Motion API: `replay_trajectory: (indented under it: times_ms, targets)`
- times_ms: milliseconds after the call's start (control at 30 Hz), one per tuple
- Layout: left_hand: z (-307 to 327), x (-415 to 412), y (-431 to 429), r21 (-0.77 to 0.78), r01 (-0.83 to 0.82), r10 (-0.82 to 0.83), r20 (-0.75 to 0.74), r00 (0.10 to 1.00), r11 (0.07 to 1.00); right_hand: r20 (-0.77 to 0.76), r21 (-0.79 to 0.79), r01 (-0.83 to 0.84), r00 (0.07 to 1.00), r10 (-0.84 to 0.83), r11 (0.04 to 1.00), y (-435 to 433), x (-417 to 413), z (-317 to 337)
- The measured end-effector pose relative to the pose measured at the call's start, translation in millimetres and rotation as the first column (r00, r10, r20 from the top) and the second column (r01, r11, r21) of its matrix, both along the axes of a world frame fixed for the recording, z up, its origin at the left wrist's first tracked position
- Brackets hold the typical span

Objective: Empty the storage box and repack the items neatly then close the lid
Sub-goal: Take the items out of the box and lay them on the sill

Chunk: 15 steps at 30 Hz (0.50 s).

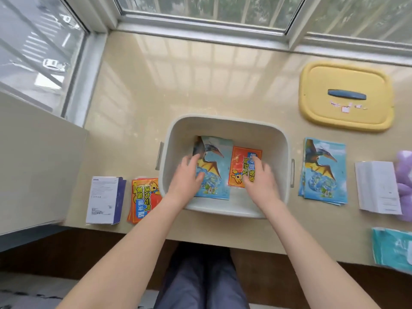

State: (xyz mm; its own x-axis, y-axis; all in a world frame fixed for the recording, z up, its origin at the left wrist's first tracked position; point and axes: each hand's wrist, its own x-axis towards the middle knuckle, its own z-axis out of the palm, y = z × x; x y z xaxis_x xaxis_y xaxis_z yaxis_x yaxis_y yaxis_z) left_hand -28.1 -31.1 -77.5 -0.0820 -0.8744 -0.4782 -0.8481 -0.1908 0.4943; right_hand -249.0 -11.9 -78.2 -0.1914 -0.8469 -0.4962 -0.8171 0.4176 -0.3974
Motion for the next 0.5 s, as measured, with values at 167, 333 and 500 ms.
replay_trajectory:
  times_ms: [167, 333, 500]
  targets:
    - [-30, -9, -21, 0.1, -0.081, 0.072, 0.087, 0.994, 0.992, -0.115, 0.151, -0.052, 0.991, 0.07, 0.987, -18, 4, -42]
    - [-47, -16, -21, 0.137, -0.154, 0.136, 0.131, 0.982, 0.979, -0.211, 0.148, -0.029, 0.976, 0.06, 0.989, -22, 10, -56]
    - [-54, -13, -24, 0.098, -0.197, 0.19, 0.08, 0.979, 0.975, -0.306, 0.169, 0.006, 0.951, 0.046, 0.986, -22, 23, -63]
